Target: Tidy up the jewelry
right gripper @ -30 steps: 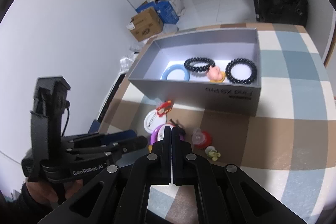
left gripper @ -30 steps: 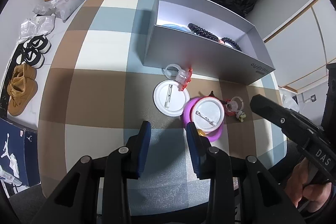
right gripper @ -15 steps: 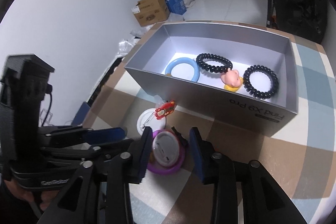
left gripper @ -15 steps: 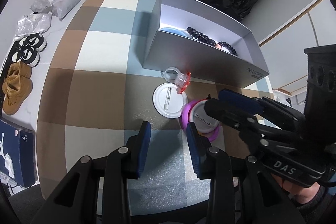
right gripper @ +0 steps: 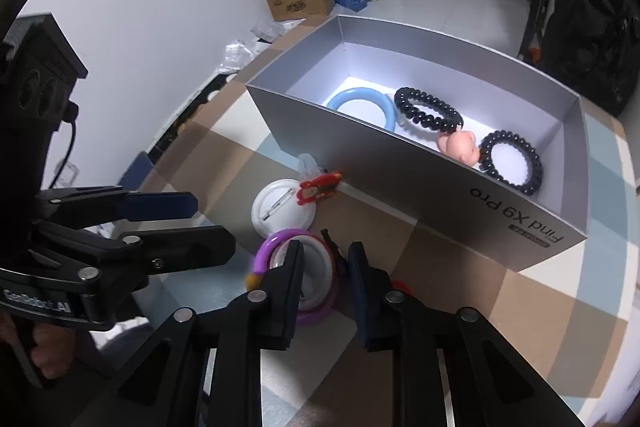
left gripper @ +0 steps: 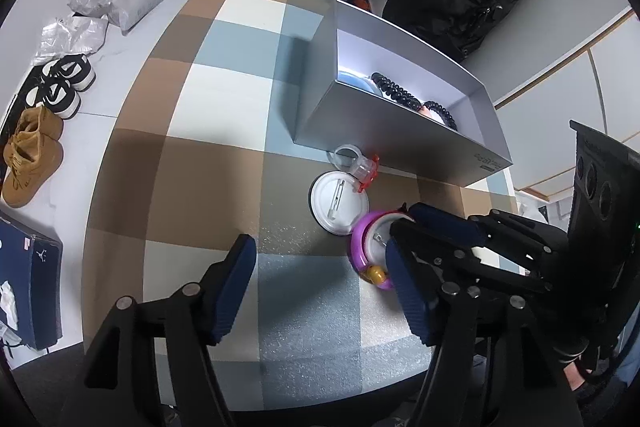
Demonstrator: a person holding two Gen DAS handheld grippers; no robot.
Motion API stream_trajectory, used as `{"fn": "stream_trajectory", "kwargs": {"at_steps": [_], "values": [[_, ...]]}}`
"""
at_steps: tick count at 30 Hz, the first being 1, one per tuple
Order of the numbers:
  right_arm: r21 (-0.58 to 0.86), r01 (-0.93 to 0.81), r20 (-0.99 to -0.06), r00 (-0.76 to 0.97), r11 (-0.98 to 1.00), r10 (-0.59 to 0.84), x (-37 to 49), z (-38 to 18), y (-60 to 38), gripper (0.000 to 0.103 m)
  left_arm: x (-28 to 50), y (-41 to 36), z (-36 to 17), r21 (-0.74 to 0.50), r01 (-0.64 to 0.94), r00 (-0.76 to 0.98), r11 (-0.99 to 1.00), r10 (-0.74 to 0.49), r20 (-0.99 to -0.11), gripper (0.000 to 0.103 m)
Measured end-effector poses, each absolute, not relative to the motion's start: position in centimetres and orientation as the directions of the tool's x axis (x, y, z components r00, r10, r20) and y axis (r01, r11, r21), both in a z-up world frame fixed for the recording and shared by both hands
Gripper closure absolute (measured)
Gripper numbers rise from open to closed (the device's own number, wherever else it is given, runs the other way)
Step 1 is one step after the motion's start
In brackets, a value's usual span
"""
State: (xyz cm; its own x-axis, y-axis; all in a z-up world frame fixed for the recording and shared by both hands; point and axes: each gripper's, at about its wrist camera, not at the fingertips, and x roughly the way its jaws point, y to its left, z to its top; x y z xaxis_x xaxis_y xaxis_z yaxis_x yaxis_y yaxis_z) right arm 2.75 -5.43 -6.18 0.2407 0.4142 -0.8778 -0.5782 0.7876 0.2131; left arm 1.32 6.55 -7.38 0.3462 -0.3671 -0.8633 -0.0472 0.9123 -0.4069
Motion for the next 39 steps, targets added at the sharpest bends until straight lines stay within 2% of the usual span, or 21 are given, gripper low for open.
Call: {"fn": "stream_trajectory", "kwargs": {"at_steps": [5,15,21,22,23,28,32,39], "values": [[0.273,-0.547,-0.853,0.243,0.791,0.462,2.8,-5.4,-6.8,0.091,1.4,6.4,-7.6,-0.394,-0.04,0.336,0.918,-0.36,-0.871,0.04],[0.401,-0.471,-0.807,0.224,0.786,0.546,2.7,-4.4,-8.9,0.091,0.9,5.2,-7.6,-0.36,0.025,0.322,0.933,-0.348,-0.88,0.04],[0.5,-0.399,-0.78,0.179,0.769,0.6,3.0,-4.4,-11.0,0.091,1.1,5.4,-7.9,-0.369,0.007,0.315,0.93,-0.352,-0.882,0.04],[0.509,-0.396,-0.771,0.185,0.764,0.609,3.0,-4.2,-11.2,0.097,1.1,5.3,-7.9,-0.362,0.007,0.318,0.932,-0.345,-0.883,0.04],[0.51,-0.392,-0.767,0.196,0.766,0.611,3.0,-4.0,-11.5,0.103,1.1,5.1,-7.9,-0.355,0.007,0.319,0.935,-0.338,-0.885,0.04],[0.531,-0.367,-0.747,0.224,0.764,0.626,3.1,-3.4,-12.9,0.103,1.3,4.9,-7.9,-0.33,-0.004,0.322,0.944,-0.311,-0.894,0.04],[0.527,-0.364,-0.742,0.243,0.768,0.625,3.0,-3.0,-13.5,0.103,1.3,4.7,-7.8,-0.355,-0.011,0.319,0.935,-0.333,-0.887,0.04],[0.456,-0.383,-0.783,0.257,0.803,0.567,2.6,-3.3,-13.4,0.099,0.5,2.9,-6.5,-0.38,0.093,0.341,0.92,-0.388,-0.856,0.04]]}}
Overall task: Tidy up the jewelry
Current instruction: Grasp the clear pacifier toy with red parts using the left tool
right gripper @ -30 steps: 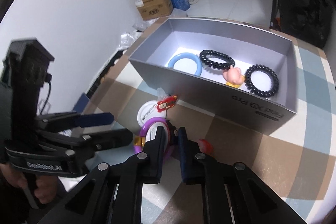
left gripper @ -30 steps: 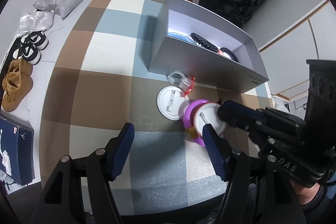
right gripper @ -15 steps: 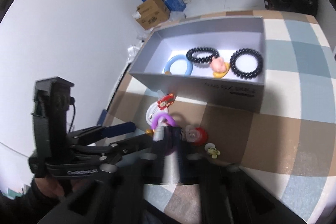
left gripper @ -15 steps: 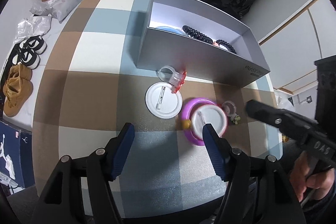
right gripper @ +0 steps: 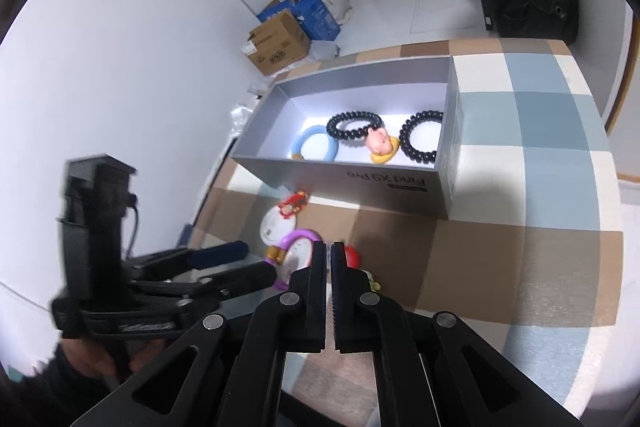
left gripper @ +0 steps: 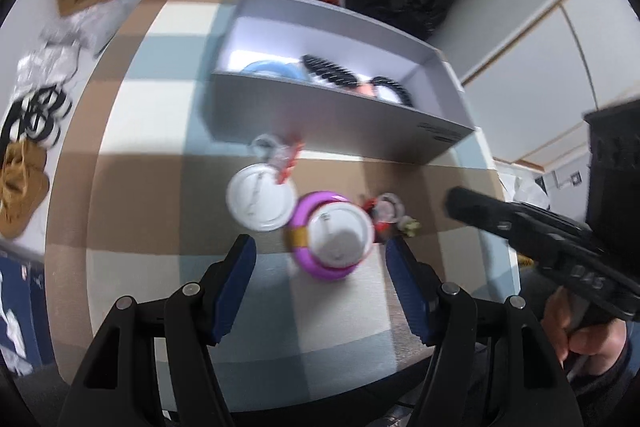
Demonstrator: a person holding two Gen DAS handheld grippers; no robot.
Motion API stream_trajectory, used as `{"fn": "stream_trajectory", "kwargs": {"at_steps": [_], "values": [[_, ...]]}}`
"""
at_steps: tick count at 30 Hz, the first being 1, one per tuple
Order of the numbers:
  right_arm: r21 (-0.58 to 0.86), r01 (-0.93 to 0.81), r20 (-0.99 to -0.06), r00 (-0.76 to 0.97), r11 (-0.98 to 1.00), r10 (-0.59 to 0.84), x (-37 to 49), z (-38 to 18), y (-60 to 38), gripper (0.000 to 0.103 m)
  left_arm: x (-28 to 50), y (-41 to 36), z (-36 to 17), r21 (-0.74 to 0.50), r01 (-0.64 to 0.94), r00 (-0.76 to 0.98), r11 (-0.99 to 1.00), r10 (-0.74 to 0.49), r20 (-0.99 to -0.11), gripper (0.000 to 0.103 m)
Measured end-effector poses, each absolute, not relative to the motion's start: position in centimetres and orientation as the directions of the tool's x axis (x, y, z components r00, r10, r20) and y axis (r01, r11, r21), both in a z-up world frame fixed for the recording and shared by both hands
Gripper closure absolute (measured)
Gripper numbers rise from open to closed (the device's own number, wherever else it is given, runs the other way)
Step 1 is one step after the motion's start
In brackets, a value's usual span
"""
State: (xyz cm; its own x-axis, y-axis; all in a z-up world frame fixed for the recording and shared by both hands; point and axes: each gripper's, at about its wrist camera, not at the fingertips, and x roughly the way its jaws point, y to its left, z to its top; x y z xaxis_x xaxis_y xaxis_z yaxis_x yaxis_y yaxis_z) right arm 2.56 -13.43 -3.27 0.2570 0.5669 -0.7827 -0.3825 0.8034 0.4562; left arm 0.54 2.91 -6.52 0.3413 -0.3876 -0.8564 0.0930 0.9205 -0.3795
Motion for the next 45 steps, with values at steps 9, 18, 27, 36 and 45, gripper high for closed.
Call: {"fn": "stream_trajectory", "kwargs": {"at_steps": [9,18,27,36,45], "values": [[0.425,-0.262,-0.808,0.322,0.866,0.494,3.6,-3.7,-16.5,0.071,0.9,-1.4,-6.3,-0.255,0.241,0.389,0.937,-0.333,-0.859,0.045],[0.442,-0.246,-0.796,0.335,0.863,0.504,3.8,-3.5,-17.6,0.065,1.3,-2.0,-6.9,-0.212,0.264,0.358,0.941,-0.299,-0.885,0.082],[0.448,-0.265,-0.796,0.318,0.854,0.516,3.6,-3.7,-16.5,0.063,1.0,0.2,-7.1,-0.337,0.196,0.328,0.921,-0.386,-0.862,0.089],[0.425,-0.337,-0.806,0.281,0.84,0.521,3.0,-4.1,-14.3,0.063,1.6,1.6,-6.4,-0.424,0.149,0.341,0.894,-0.449,-0.826,0.096],[0.331,-0.451,-0.841,0.258,0.829,0.476,2.4,-5.1,-10.3,0.065,1.6,5.0,-6.3,-0.556,0.04,0.349,0.83,-0.533,-0.77,0.097]]}}
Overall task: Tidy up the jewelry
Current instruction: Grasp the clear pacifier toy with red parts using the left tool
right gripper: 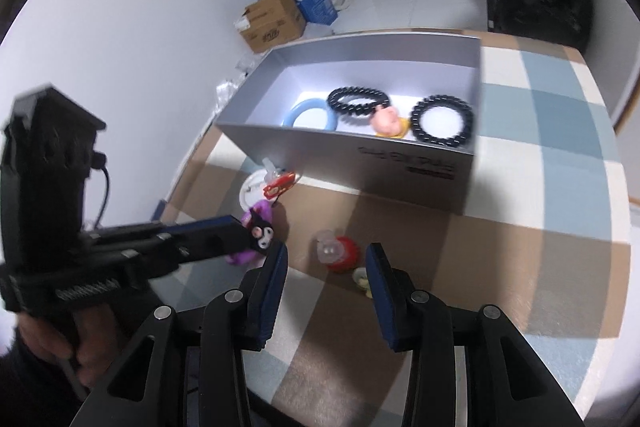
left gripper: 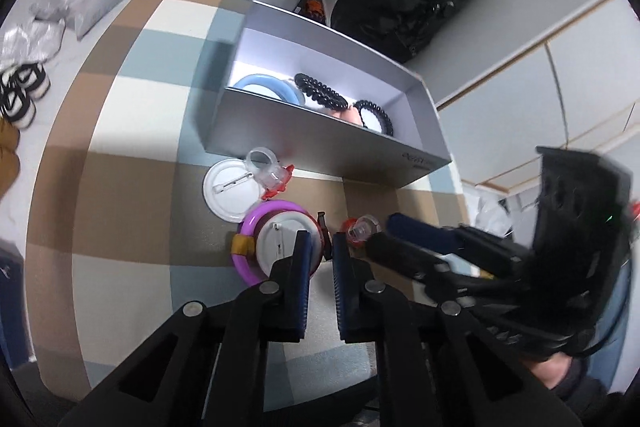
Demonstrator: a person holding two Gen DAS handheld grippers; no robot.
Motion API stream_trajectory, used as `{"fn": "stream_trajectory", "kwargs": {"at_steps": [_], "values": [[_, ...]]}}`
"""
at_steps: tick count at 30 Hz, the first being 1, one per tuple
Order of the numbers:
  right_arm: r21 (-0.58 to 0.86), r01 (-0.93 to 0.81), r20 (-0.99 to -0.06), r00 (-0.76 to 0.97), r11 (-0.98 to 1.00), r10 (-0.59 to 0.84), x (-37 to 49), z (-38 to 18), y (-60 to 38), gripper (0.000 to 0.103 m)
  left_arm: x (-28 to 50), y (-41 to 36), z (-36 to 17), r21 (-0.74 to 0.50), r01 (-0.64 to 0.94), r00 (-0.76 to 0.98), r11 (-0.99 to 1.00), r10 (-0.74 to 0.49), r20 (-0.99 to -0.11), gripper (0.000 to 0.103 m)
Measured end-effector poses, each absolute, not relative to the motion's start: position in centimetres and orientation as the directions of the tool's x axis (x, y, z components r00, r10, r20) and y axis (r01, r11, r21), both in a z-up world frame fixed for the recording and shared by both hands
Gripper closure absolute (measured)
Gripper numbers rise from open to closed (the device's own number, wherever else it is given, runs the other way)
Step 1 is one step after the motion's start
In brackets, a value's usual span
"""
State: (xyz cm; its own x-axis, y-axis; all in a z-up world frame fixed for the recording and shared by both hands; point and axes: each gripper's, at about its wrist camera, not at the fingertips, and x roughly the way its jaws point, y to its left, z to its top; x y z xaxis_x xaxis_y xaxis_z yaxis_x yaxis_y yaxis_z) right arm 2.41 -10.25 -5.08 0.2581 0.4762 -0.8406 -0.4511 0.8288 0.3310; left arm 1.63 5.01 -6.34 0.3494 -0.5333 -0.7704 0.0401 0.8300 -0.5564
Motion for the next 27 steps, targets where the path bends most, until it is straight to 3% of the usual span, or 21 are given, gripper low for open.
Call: {"fn": "stream_trajectory", "kwargs": {"at_steps": [1,3,4,5,7,13,20,27], "values": [[0.308,-0.464,-0.847,0.265,0.831,0.461,2.4,-5.2,-9.8,0.067,1.6,5.3,-6.3,-0.569,0.033,0.351,0.822,-0.543,-0.763,0.097],[0.274,-0.479,-0.859,0.268,0.834,0.436,2.4,-5.6,-9.0,0.081,1.5,6.0,-6.4,-0.594,0.015,0.352,0.805,-0.56,-0.75,0.097],[0.237,-0.479,-0.865,0.293,0.845,0.409,2.3,-5.5,-8.9,0.083,1.5,6.4,-6.4,-0.608,0.001,0.352,0.794,-0.569,-0.743,0.097],[0.235,-0.475,-0.865,0.297,0.848,0.405,2.4,-5.5,-8.9,0.093,1.6,6.6,-6.5,-0.614,-0.007,0.353,0.789,-0.573,-0.74,0.097],[0.272,-0.454,-0.855,0.29,0.848,0.429,2.8,-5.4,-9.4,0.098,1.5,7.2,-6.5,-0.63,-0.021,0.357,0.776,-0.583,-0.73,0.097],[0.352,-0.42,-0.824,0.284,0.836,0.49,3.3,-4.8,-10.3,0.099,1.1,9.2,-6.2,-0.697,-0.068,0.382,0.714,-0.627,-0.679,0.097],[0.413,-0.399,-0.79,0.291,0.819,0.54,3.6,-3.9,-10.5,0.099,1.0,9.8,-7.1,-0.664,-0.131,0.364,0.737,-0.587,-0.723,0.097],[0.432,-0.397,-0.762,0.32,0.81,0.563,3.8,-2.7,-10.7,0.099,1.9,8.1,-5.4,-0.519,-0.05,0.438,0.854,-0.448,-0.779,0.094]]}}
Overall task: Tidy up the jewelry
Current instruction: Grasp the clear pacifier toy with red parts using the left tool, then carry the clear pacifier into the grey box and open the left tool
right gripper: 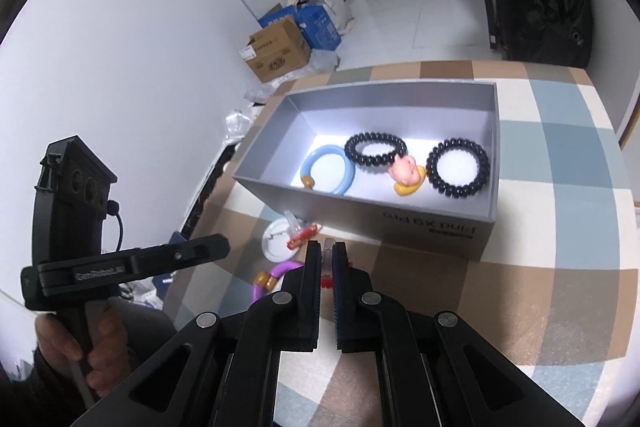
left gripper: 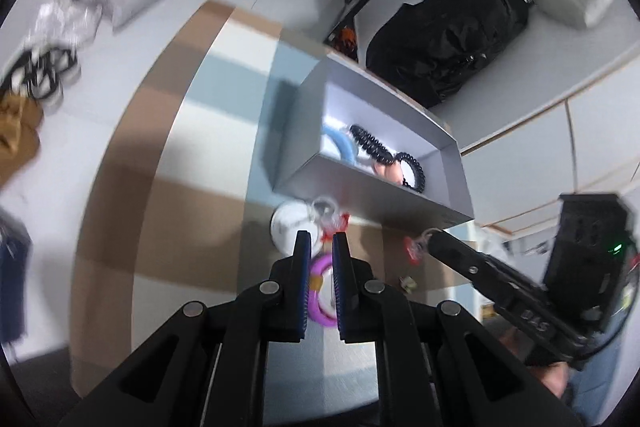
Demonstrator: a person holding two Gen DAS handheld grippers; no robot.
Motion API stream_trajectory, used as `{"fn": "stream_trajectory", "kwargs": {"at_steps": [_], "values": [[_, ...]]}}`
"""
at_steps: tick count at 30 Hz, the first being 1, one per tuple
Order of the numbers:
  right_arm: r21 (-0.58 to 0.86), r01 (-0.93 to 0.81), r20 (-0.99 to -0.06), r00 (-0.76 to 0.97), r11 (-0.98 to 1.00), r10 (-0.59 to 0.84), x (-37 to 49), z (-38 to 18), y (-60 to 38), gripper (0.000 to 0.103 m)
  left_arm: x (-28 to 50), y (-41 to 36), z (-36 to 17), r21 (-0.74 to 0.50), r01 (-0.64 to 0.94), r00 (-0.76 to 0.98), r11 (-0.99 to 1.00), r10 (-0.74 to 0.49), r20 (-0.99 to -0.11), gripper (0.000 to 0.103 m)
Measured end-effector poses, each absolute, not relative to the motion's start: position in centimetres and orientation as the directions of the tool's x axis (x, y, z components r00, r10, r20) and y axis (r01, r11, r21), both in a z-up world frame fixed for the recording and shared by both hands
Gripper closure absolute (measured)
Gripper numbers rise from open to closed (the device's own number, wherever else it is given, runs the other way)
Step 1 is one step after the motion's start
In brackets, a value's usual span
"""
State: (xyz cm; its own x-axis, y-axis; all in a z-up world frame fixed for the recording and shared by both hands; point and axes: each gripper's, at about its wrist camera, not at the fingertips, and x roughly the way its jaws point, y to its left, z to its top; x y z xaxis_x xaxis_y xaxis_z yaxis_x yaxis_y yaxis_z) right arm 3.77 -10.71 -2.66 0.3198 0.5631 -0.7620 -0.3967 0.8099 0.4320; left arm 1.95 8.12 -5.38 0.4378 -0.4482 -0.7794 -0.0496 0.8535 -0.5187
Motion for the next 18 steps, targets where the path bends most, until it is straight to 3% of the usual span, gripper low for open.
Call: {"fn": "stream_trajectory", "kwargs": {"at_steps": [2,4,18], "values": [[0.435,-0.397,-0.756,0.327,0.809,0.567,3.7,-2.3,-10.9,0.099,2.4,7.0,-5.4,-0.473,-0.014,0.428,0.881,-0.423,-0.799,0.08],[0.434,-0.394,-0.753,0.335,0.81,0.567,3.8,-2.1,-11.2,0.099,2.6,6.0,-5.5,-0.432,0.01,0.425,0.902,-0.395,-0.815,0.061],[0.457,-0.341,-0.739,0.367,0.821,0.564,4.2,-1.4,-14.4,0.099,4.4,3.6,-7.8,-0.223,-0.003,0.395,0.975,-0.204,-0.896,0.059]]}}
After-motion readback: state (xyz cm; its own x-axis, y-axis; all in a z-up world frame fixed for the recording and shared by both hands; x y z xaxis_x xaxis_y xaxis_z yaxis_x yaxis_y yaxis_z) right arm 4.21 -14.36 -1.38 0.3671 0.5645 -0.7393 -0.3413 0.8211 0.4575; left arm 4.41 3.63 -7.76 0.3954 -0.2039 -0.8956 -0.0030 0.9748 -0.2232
